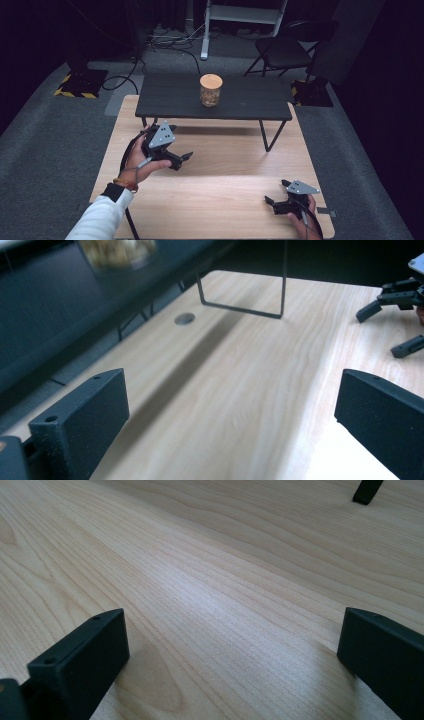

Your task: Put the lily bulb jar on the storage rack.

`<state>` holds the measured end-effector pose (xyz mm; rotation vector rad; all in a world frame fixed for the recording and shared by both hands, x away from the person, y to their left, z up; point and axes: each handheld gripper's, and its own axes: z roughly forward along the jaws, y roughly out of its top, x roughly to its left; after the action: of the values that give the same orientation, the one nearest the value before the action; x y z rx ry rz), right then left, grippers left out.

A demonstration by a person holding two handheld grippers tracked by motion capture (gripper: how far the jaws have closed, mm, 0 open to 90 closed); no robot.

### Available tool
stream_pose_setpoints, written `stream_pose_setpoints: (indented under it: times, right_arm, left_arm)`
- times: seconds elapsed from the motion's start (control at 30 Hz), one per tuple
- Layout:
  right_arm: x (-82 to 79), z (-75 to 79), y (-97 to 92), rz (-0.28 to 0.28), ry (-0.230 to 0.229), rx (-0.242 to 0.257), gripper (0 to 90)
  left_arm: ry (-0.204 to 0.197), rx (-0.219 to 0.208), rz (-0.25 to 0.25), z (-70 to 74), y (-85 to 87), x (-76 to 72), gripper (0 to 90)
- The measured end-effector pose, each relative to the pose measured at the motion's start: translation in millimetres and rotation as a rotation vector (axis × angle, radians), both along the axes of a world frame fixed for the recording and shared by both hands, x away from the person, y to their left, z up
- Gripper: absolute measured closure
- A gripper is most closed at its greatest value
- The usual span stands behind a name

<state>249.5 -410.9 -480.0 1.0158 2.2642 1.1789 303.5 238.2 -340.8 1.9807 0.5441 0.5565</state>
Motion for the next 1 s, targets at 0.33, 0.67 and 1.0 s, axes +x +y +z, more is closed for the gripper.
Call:
stream_pose_setpoints:
  times: [0.33, 0.67, 1.0]
  right_arm:
    - [0.0, -0.1, -0.1, 0.001, 0.000, 0.000, 0.0]
    - [0.0, 0.0, -0.1, 0.001, 0.000, 0.000, 0.0]
    - [0.0, 0.0, -0.1, 0.001, -0.001, 0.000, 0.0]
  left_arm:
    - [0.077, -0.009, 0.035, -70.4, 1.2, -33.8, 0.6]
    - [0.140, -0.034, 0.078, -117.7, 0.2, -55.0, 1.0]
    - [0.179, 0.057, 0.109, -130.6, -5.4, -59.1, 1.6]
